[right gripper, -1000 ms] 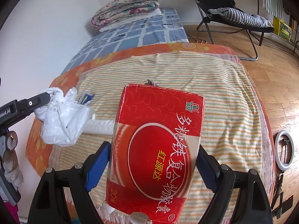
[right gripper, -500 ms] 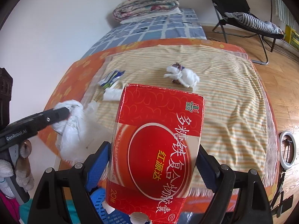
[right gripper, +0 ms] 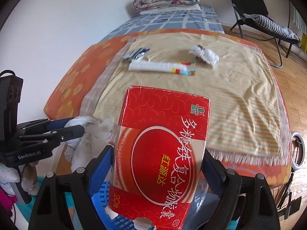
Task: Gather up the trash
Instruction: 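Lift the bag and tissue box and carry both over the blue basket, then open both tools to drop the bag and tissue box into the basket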
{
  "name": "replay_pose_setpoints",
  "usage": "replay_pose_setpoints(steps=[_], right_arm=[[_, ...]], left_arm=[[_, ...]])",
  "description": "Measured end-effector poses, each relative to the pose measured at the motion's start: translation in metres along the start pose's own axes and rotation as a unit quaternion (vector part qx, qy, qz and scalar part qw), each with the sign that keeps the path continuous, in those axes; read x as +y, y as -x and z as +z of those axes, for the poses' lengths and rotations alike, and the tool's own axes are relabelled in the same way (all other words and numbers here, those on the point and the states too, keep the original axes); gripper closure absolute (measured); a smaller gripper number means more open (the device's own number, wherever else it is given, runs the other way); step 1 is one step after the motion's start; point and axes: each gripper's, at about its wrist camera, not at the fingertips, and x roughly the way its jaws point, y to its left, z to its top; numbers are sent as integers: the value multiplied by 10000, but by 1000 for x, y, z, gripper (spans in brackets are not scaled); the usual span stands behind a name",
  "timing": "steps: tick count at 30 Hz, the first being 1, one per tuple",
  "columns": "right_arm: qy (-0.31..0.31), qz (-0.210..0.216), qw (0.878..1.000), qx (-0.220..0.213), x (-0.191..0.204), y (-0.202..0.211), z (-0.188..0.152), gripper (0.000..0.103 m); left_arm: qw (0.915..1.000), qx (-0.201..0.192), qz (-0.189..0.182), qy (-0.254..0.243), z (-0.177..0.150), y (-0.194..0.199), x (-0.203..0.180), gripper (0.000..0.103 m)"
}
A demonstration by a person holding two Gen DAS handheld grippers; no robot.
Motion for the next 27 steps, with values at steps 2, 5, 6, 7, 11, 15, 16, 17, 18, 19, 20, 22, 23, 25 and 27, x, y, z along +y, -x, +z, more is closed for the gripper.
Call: replay_pose_setpoints(steps=[2,5,6,7,11,15,16,17,18,19,20,22,23,25,27], right_arm=[[72,7,9999,117,5,-3,-13,14],[152,34,9994,300,11,-9,-31,14],[174,50,9992,351,12,-10,-36,14],[201,59,9990,400,14,-12,-42,14],[322,60,9977,591,21,-22,-65,14],[377,62,9960,808,25,-34,-82,14],[383,58,9957,847,25,-36,-86,14],[383,53,9954,880,25,-38,-89,14],[376,52,9952,905,25,-40,-92,14],[365,55,9949,941,24,-42,-95,14],[352,59,9946,978,24,-45,-97,14],[327,59,9941,1030,23,-49,-102,14],[309,61,9939,1059,22,-51,-105,14],[278,70,9935,1104,21,-54,-108,14],[266,79,9930,1148,21,-56,-111,14]], left_arm=[[9998,155,-76,68,-14,-5,0,61],[9995,277,-101,61,-32,-10,-2,61],[9995,318,-87,28,-39,-12,-3,61],[9994,353,-70,7,-43,-14,-4,61],[9984,563,-5,-54,-62,-24,-4,61],[9974,706,80,-142,-75,-34,-5,61],[9971,730,100,-166,-78,-37,-5,61],[9969,763,111,-182,-81,-39,-5,61],[9966,793,112,-192,-83,-41,-5,61],[9963,835,104,-198,-86,-43,-5,61],[9960,862,100,-200,-89,-45,-5,61],[9956,911,111,-211,-94,-49,-5,61],[9953,932,120,-218,-96,-52,-5,61],[9948,979,141,-230,-100,-55,-6,61],[9940,1045,165,-265,-105,-59,-7,61]])
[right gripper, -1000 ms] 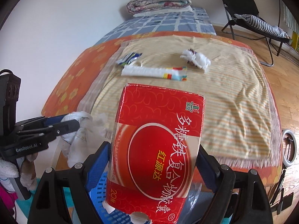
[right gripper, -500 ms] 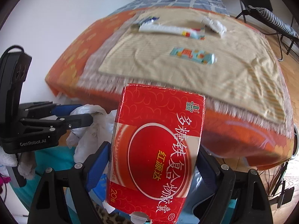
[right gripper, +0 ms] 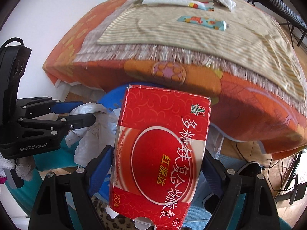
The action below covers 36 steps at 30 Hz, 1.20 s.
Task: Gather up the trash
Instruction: 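Open both tools to drop the bag and tissue box into the basket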
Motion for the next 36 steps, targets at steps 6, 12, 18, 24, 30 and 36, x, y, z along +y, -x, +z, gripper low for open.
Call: replay_pose_setpoints(steps=[6,12,18,24,30,36], right_arm=[[52,33,9999,90,2,-6,-3,14],[59,62,9997,248,3,-15,-3,13],[-46,53,9997,249,-2,-16,-3,12],[-107,55,9996,237,-9,-10,-5,12],[-109,56,9998,167,-9,-7,0,12],[-158,61,9998,39,-16,2,10,12]], left_arm=[[9999,80,73,-57,-5,-8,-3,61],[9999,126,96,-46,-6,-13,-3,47],[9998,163,122,-29,-5,-14,-2,46],[9998,150,138,-38,-1,-11,-1,46],[9999,31,126,-110,9,-1,-1,46],[9991,-181,214,-327,27,12,-2,46]])
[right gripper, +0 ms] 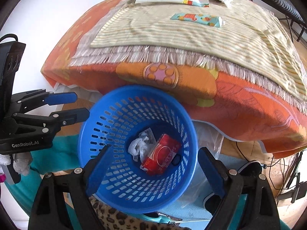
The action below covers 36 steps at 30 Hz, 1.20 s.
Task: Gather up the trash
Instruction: 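Open both tools to drop the bag and tissue box into the basket, then move both tools back over the remaining trash on the bed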
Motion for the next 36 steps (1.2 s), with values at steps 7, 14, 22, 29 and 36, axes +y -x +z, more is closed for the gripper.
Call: replay_pose_setpoints(steps=[7,14,22,29,36], right_arm=[[59,-113,9994,-321,-13,19,23,12],[362,-133,9974,-616,-20,32,53,11],[397,-262,9957,-789,-41,36,91,11],[456,-305,9951,-826,-62,35,131,12],[409,-284,9947,-901,-79,31,158,12]], left_arm=[[9985,-431,116,-308,46,25,5,46],[9983,-522,-231,-132,108,29,21,46],[9966,-570,-5,-603,184,16,16,46],[9943,-613,165,-857,243,-2,7,36],[9966,-513,34,-648,299,-31,18,36]])
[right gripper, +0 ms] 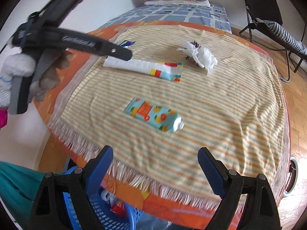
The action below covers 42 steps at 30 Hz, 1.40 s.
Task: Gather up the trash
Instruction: 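Move both tools back over the remaining trash on the bed, then close the left tool on the white tube with the colourful end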
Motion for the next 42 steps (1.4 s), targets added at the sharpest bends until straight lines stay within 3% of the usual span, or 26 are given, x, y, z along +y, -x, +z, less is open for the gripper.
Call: replay_pose_setpoints(steps=[10,22,27,30,36,42], right_arm=[[-289,102,9995,113,-27,-20,14,12],[-405,315,9986,142,-32,-30,25,21],[-450,321,9984,104,-34,-26,26,21],[-439,304,9985,99,-35,-24,24,21],[-374,279,9989,90,-34,-21,20,21],[-453,277,9985,105,-36,-22,21,21]], left_arm=[[9983,233,-335,415,30,-55,31,36],[9954,602,-584,456,14,-66,33,36],[9950,888,-428,-163,-4,-62,12,35],[9952,892,10,-412,-9,-59,5,30],[9972,683,14,301,-14,-25,25,30],[9843,931,-637,1356,-42,-10,45,30]])
